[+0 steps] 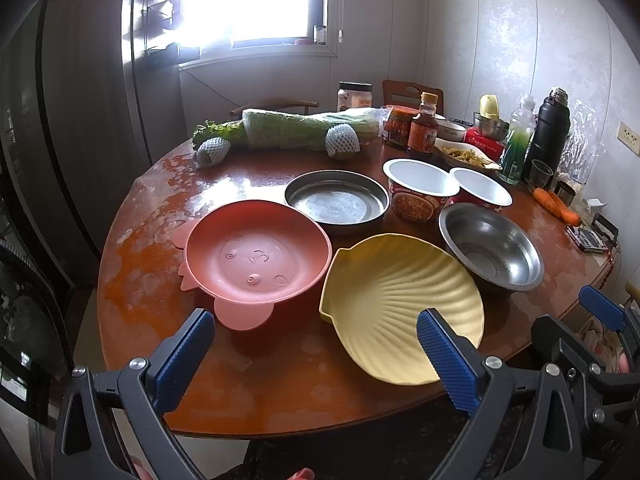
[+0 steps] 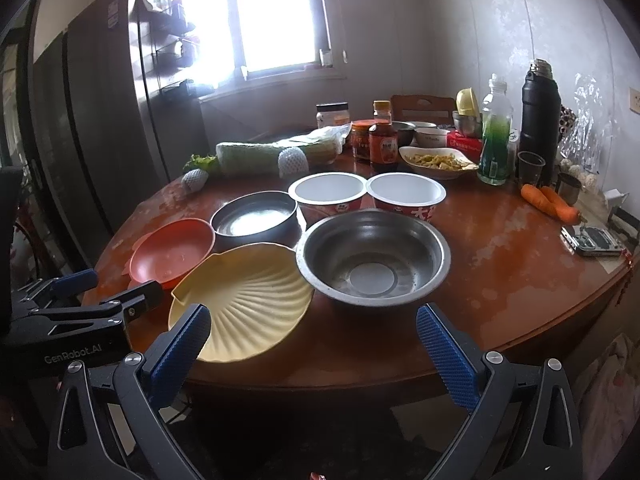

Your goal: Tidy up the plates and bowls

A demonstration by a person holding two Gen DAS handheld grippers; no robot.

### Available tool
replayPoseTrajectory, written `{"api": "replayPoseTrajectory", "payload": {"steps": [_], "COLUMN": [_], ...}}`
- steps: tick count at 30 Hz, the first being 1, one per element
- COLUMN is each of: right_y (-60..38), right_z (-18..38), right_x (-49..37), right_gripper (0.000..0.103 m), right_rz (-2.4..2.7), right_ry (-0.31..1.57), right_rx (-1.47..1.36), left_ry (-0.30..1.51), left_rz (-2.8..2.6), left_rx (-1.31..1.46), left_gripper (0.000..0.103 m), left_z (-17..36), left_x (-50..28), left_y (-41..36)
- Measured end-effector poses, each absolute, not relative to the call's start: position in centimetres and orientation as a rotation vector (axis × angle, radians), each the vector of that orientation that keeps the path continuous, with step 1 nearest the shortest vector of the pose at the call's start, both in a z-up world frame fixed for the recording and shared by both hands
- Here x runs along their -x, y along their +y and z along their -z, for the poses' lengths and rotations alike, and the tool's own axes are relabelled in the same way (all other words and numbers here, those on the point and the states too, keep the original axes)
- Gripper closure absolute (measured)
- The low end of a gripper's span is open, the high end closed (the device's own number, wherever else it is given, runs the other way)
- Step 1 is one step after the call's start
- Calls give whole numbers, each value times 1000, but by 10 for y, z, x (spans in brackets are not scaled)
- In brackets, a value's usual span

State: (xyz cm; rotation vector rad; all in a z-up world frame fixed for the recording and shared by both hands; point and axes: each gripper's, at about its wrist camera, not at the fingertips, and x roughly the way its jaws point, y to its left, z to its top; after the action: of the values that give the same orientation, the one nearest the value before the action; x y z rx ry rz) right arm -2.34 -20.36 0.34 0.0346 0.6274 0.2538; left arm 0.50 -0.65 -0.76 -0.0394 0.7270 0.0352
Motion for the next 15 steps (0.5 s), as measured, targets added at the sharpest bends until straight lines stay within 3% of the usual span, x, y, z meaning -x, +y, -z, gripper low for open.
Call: {"api": "replayPoseTrajectory", "payload": {"steps": [15], "right_y": [-200], "right_z": [-3], "right_x": [25], "right_gripper": [0], "right_rz": [-248], "right_ry": [633], "right_rx": [-7], "left_ry": [727], "left_rz": [-32], "left_rx": [42], "left_gripper": [1], "left_z": [7], "left_x": [-4], "left_y": [-6]}}
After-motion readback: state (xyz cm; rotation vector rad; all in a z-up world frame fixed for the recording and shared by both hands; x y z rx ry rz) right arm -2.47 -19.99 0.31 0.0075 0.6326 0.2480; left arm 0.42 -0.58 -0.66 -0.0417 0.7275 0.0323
